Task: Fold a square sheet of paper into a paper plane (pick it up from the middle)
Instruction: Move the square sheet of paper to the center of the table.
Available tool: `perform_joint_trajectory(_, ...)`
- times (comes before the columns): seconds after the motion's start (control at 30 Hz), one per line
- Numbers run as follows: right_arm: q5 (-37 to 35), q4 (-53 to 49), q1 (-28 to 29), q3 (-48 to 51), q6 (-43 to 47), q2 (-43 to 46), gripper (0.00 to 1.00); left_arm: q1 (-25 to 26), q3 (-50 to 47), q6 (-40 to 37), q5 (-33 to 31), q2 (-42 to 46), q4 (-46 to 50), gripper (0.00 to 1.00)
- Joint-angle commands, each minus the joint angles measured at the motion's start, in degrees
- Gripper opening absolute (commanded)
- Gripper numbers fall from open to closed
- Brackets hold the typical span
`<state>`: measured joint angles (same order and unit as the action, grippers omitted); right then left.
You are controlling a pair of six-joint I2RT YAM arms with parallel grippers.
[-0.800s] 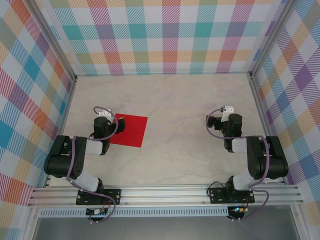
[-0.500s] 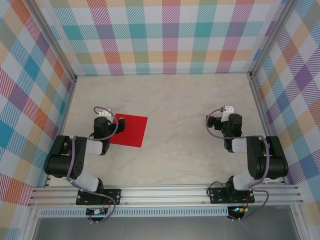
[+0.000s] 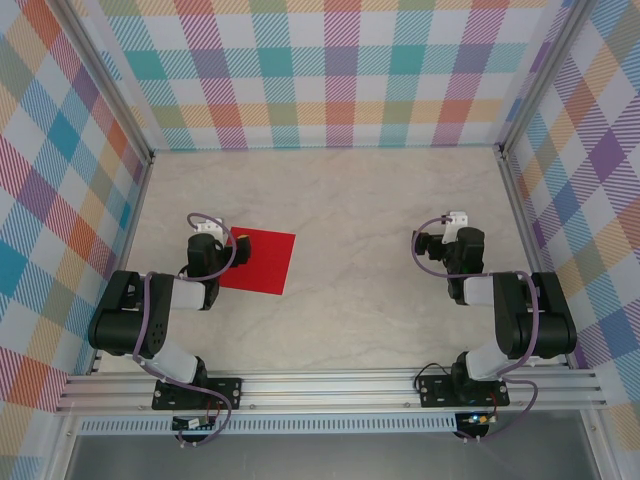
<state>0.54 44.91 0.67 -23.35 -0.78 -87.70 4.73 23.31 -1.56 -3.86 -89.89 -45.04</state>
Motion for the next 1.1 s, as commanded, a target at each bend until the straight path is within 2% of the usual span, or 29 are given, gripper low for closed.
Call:
perform_joint_trajectory(0.0, 1.06, 0.19, -0.4, -0.97, 0.42, 0.16, 1.0, -0.95, 1.04, -0.85, 0.98, 0.11, -0.93, 1.0)
perform_joint_trajectory(0.7, 2.19, 0.64, -0.36, -0.56, 0.88, 0.62, 1.0, -0.94, 1.04, -0.83, 0.93, 0.27, -1.12, 1.0)
perform_joint_trajectory(0.87, 2.55, 0.53, -0.18, 0.63, 1.32, 3.68, 1.0, -0.91, -0.65, -2.35, 4.44, 2.34, -2.37, 1.0)
perform_joint_trajectory(0.93, 1.9, -6.39, -0.14, -0.18, 0.5, 9.16, 1.0, -0.95, -1.64, -1.7, 3.32, 5.02, -2.02, 1.0)
perform_joint_trajectory(1.0, 0.35, -19.2, -0.23, -3.45, -1.8, 13.84, 1.0, -0.92, -0.84, -0.55, 2.52, 9.55, 4.59, 1.0)
perform_joint_trajectory(1.07, 1.45, -24.6, -0.23, -3.77, -2.49, 18.11, 1.0, -0.95, 0.72, 0.07, 3.86, 13.55, 10.62, 1.0)
